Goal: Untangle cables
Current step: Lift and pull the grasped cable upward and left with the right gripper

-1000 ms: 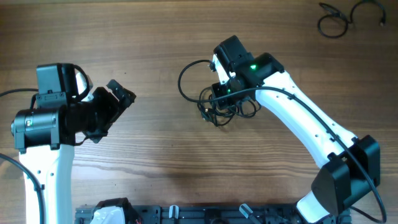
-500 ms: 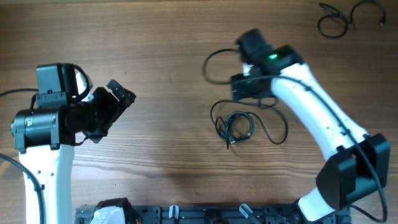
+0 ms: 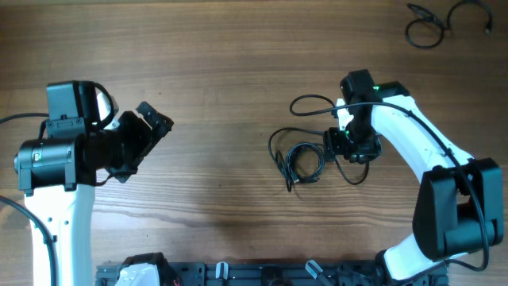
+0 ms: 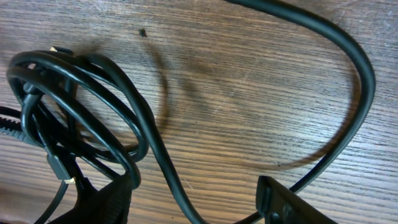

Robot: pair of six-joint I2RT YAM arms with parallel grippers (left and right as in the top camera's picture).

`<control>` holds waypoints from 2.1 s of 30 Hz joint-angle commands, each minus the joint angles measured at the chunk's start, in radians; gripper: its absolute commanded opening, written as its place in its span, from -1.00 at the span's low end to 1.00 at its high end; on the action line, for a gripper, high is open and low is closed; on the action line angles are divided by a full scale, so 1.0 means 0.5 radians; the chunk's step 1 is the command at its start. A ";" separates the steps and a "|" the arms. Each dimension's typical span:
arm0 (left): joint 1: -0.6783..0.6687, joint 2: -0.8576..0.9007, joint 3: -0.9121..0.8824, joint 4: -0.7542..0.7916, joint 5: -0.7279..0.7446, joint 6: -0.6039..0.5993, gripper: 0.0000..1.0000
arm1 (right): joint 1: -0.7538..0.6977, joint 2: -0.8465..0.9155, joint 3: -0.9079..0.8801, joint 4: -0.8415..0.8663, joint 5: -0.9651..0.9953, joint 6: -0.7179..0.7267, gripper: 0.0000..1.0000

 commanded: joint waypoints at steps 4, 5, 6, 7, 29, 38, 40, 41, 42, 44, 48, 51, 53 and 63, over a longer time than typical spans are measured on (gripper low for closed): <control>-0.008 0.001 -0.002 0.005 -0.027 0.017 0.99 | -0.007 0.015 -0.041 0.021 0.008 -0.004 0.17; -0.008 0.001 -0.002 0.005 -0.027 0.016 1.00 | -0.007 0.015 -0.060 0.034 0.007 0.009 0.10; -0.008 0.001 -0.002 0.005 -0.026 0.016 1.00 | -0.007 0.015 -0.092 0.061 0.009 0.050 0.08; -0.008 0.001 -0.002 0.005 -0.026 0.016 1.00 | -0.007 0.015 -0.153 0.122 0.010 0.069 0.02; -0.008 0.001 -0.002 0.005 -0.027 0.016 1.00 | -0.007 -0.087 1.192 -0.183 -1.235 0.091 -0.91; -0.008 0.001 -0.002 0.005 -0.027 0.017 1.00 | -0.007 -0.161 1.195 0.722 -2.062 0.609 -0.92; -0.008 0.001 -0.002 0.005 -0.026 0.017 1.00 | -0.007 -0.224 1.195 0.835 -2.053 0.734 -0.91; -0.008 0.001 -0.002 0.005 -0.026 0.016 1.00 | -0.006 -0.241 1.195 0.834 -2.052 0.721 -0.91; -0.008 0.001 -0.002 0.005 -0.027 0.016 1.00 | -0.007 -0.243 1.195 0.825 -2.047 0.722 -0.91; -0.008 0.001 -0.002 0.005 -0.027 0.016 1.00 | -0.007 -0.242 1.194 0.700 -1.845 0.720 -0.91; -0.008 0.001 -0.002 0.005 -0.026 0.016 1.00 | -0.007 -0.246 1.195 0.498 -1.413 0.717 -0.91; -0.008 0.001 -0.002 0.005 -0.026 0.016 1.00 | -0.006 -0.248 1.195 1.370 -2.464 1.104 -0.91; -0.008 0.001 -0.002 0.005 -0.027 0.016 1.00 | -0.005 -0.248 1.195 1.768 -2.533 1.450 -0.91; -0.008 0.001 -0.002 0.005 -0.026 0.016 1.00 | 0.351 -0.261 1.193 0.344 -1.389 0.546 -0.91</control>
